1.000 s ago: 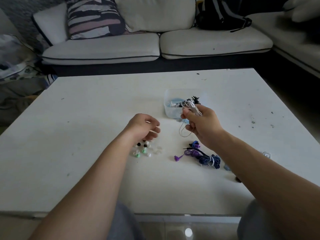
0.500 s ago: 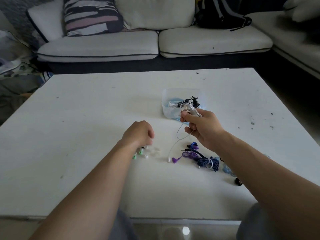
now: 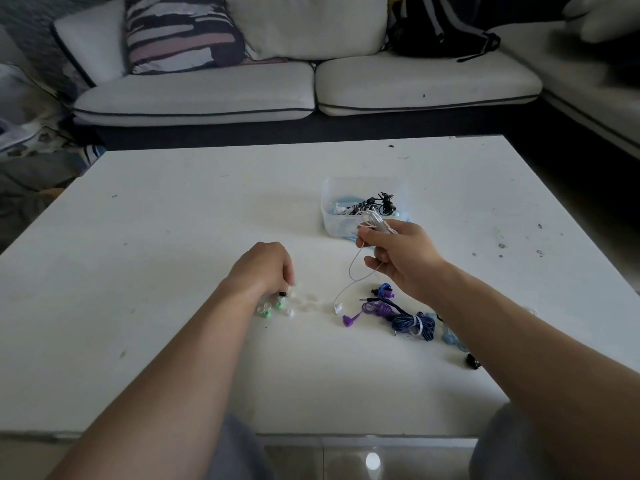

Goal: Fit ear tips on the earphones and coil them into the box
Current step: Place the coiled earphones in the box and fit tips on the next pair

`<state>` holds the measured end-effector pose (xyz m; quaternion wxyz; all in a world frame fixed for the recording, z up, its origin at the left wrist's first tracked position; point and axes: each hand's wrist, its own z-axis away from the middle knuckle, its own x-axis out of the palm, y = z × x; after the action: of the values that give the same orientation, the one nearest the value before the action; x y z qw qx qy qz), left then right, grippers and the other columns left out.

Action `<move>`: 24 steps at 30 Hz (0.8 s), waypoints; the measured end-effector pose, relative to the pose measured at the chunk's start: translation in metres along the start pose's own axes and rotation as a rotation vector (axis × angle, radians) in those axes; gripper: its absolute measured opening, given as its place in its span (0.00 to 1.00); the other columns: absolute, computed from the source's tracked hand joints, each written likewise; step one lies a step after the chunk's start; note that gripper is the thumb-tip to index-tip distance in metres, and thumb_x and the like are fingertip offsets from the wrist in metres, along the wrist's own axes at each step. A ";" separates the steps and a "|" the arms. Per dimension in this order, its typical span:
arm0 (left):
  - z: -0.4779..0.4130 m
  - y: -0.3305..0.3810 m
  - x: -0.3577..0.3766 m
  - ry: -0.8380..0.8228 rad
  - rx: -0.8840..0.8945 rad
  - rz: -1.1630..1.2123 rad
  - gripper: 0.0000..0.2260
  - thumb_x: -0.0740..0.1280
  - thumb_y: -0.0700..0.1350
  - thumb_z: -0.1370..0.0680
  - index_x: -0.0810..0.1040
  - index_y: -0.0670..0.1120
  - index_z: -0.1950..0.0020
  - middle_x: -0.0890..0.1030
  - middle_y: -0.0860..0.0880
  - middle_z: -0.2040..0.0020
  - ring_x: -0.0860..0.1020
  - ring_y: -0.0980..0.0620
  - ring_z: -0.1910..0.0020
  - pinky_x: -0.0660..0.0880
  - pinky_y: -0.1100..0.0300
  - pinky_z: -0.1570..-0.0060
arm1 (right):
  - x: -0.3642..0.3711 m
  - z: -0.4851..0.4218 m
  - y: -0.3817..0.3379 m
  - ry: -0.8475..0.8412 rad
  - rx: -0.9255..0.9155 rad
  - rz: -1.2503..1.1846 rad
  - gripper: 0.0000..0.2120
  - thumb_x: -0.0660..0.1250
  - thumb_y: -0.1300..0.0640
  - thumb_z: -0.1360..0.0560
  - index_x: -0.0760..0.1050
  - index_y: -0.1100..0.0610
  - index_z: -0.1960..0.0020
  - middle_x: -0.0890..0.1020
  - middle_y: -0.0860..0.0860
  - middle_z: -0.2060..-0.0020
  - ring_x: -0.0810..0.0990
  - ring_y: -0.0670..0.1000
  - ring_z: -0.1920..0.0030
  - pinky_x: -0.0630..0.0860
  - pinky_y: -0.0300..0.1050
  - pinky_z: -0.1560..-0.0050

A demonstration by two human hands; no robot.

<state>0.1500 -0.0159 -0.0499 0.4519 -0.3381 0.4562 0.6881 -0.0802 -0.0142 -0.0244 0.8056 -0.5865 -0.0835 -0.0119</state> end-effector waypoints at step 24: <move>0.009 -0.008 -0.027 0.128 -0.039 0.390 0.08 0.74 0.37 0.29 0.86 0.51 0.60 0.85 0.52 0.62 0.78 0.55 0.67 0.72 0.65 0.64 | 0.003 0.005 0.000 -0.056 0.029 0.014 0.04 0.68 0.63 0.22 0.80 0.62 0.48 0.82 0.53 0.62 0.69 0.43 0.75 0.79 0.40 0.62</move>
<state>0.1668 -0.0145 -0.0257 0.2733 -0.2953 0.5273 0.7483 -0.0781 -0.0088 -0.0226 0.8113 -0.5756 -0.1021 0.0114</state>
